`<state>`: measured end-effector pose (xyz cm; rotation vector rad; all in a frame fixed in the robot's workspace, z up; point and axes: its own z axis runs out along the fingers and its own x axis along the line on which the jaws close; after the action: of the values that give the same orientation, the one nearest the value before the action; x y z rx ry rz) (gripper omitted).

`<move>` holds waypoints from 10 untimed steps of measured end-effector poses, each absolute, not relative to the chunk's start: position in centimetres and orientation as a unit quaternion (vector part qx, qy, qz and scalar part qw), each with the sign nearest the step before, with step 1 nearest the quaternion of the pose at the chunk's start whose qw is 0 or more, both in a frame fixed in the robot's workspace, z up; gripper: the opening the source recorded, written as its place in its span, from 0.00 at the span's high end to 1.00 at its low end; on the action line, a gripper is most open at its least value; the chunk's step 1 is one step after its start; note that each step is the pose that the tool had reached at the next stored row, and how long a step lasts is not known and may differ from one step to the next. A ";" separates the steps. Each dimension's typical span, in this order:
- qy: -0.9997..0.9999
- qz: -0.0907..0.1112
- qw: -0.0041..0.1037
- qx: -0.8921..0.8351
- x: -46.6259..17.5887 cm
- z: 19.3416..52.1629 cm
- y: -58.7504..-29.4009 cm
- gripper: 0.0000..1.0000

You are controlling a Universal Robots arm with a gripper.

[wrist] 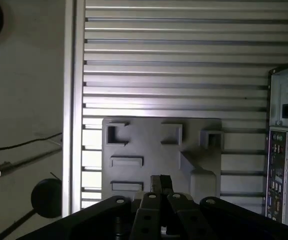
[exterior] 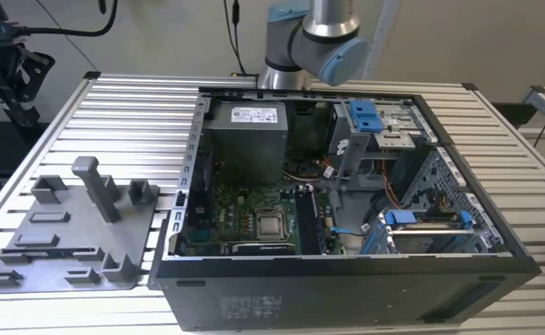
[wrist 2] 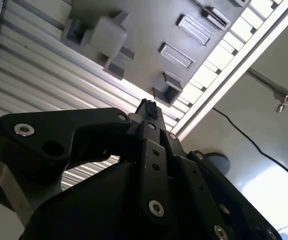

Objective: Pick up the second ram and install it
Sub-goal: 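Reach for the second ram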

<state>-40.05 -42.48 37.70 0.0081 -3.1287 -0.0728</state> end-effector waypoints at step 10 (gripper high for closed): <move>-1.000 -0.023 0.006 0.003 -40.3 37.4 -44.1 0.89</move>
<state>-40.25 -44.08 37.42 0.0082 -3.1288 -0.0723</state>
